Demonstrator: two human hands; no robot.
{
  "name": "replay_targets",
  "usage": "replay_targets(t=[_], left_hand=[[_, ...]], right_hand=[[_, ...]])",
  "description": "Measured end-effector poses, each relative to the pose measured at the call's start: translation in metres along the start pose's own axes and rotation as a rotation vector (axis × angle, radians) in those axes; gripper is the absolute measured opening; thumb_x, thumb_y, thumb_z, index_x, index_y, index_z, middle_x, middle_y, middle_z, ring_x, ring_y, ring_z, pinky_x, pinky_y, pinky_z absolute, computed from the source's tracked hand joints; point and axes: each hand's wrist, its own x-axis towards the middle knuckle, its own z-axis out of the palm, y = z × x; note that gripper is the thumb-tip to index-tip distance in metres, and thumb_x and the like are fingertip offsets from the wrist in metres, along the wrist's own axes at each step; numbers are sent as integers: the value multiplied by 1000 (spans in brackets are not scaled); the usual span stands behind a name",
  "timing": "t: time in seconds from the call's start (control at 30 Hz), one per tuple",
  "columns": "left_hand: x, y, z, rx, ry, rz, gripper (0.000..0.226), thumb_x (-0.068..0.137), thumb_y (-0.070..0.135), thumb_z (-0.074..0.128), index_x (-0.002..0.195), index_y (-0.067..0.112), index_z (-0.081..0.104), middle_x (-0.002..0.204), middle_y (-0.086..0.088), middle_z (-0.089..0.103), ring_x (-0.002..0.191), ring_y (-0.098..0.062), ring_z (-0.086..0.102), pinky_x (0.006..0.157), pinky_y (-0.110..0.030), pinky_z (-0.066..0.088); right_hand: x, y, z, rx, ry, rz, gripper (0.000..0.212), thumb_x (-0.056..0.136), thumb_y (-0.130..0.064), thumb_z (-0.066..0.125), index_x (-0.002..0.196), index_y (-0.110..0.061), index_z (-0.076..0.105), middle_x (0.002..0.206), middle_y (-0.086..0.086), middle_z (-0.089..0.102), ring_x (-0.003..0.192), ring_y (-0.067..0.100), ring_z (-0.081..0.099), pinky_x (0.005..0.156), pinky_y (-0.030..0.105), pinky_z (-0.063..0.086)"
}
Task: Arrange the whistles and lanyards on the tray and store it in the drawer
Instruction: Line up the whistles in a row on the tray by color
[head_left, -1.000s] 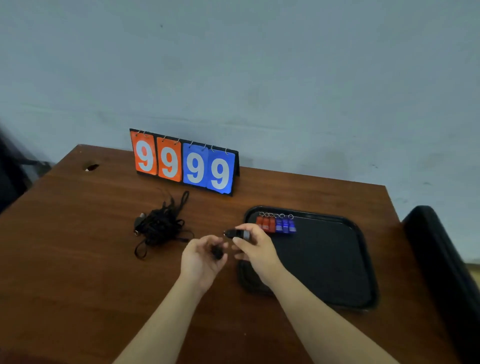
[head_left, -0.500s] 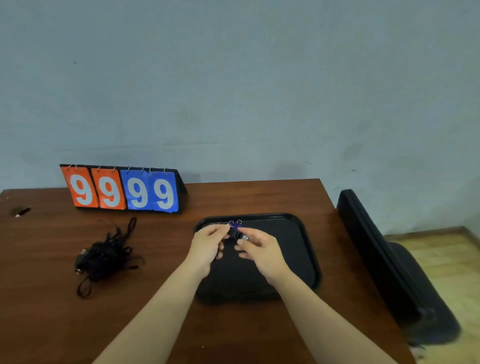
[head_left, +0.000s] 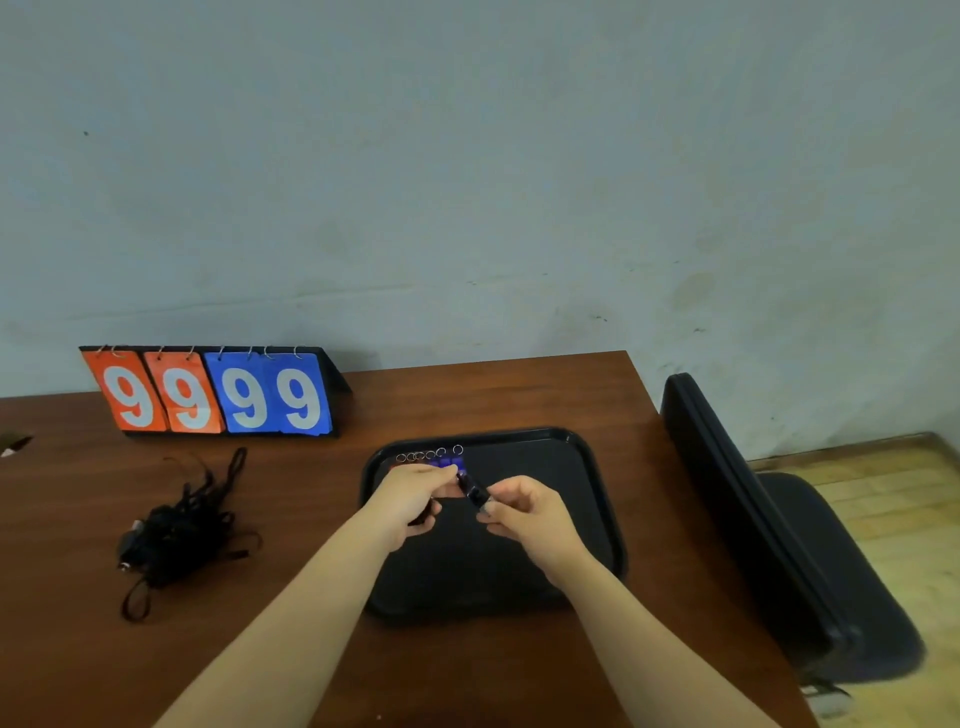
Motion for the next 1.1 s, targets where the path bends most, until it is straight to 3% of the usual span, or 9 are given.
replay_targets(t=[0.13,0.27,0.47,0.63,0.8,0.9,1.0,1.1], left_hand=[[22,4,4,135,56,51,13,90,24,65,98,15,69,94,-2,69,65,-10,49,54,-20,44],[49,15,7,321,145,178,14,84,15,71,95,18,64,92,1,63,80,-12,58,59,-23,46],[98,39,12,818,38,405,9,86,22,68,89,28,63,97,9,65,95,-8,60,87,-31,51],[129,53,23,1086,-14,475,6,90,26,62,86,29,59,94,8,64,87,-10,60,77,-30,52],[152,48,26,1164,-18,500,2,91,27,62,90,27,63,97,5,66,86,-13,61,74,-31,53],[160,40,25,1124,-10,538,7,90,25,63,96,23,66,101,5,66,90,-13,61,76,-31,53],[164,34,23,1072,20,573,10,88,22,66,97,21,67,100,5,67,90,-13,62,76,-33,55],[166,32,21,1051,30,575,8,86,20,68,94,21,66,96,7,65,86,-10,61,72,-29,53]], right_hand=[[13,2,-2,-11,-38,88,14,89,-3,66,98,-14,67,96,4,74,86,11,74,75,25,59],[33,3,0,-85,-29,177,11,90,-11,66,98,-18,65,97,1,73,85,11,73,74,24,59],[69,1,4,-54,119,276,7,92,-15,64,99,-17,62,94,1,71,84,14,71,74,27,60],[96,1,10,-73,164,360,7,94,-21,61,100,-19,59,95,-1,68,80,14,70,70,27,60],[114,11,14,-121,223,392,7,96,-20,58,103,-19,56,95,0,67,66,14,69,68,32,59],[119,16,15,-206,190,397,2,96,-22,58,96,-21,59,93,-2,68,65,13,70,63,29,57],[122,16,14,-254,174,387,11,95,-23,60,84,-23,58,87,-4,68,59,11,69,53,24,53],[124,16,13,-296,143,366,11,93,-24,63,82,-25,59,85,-3,70,60,10,69,53,22,53]])
